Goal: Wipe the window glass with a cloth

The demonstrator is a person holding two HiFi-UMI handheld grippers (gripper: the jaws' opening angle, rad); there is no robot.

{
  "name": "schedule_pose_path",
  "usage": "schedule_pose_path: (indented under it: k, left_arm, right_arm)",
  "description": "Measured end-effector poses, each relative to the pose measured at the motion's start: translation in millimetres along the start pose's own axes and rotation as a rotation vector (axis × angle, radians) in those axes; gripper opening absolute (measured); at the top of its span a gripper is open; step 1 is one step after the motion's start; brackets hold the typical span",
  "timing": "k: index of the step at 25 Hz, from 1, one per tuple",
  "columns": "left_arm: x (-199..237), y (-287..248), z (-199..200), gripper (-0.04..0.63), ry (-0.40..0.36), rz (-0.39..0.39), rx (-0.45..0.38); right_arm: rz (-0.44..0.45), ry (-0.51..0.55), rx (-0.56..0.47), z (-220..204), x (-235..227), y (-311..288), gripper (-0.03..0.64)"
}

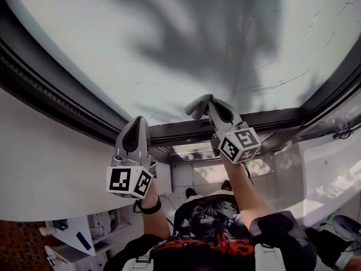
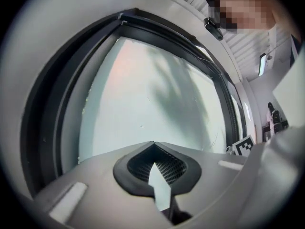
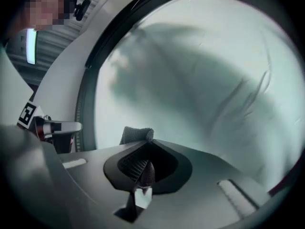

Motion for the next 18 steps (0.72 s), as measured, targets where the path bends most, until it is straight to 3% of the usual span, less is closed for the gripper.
schedule_pose_path:
  k: [7,12,15,18]
  left_arm:
    - [-70.8,-60.9,-20.7,-0.02,0.003,-0.161,0.085]
    - [-91.0,-72.8,-31.4,-0.02,-0.013,-0.161,0.116]
    - [-88.8,-66.8,-39.6,-0.02,-0.022,-0.126,0.135]
    - [-81.1,-63.4,-37.2,-0.02,-0.045,-0.096,0.14]
  right_arm:
    - [-0.473,0.006,-0.063,37.3,-187.7,134.8,0.018]
    - [-0.779,-0.011,-0.067,51.1,-307.8,220.3,0.018]
    - [-0.817,-0.038,-0.068,51.1,-325.8,228.1,0.018]
    - [-0.661,-0.038,-0.049,48.1,-273.0,192.0,0.018]
Point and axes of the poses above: the fingertips, and each gripper's own axes: y backward along the fingers, x to its left, z out of its top, the point moved 5 cm from there along y, backward along the fingers, and after that the axes turned 9 degrees about y, right-handed, at the moved point
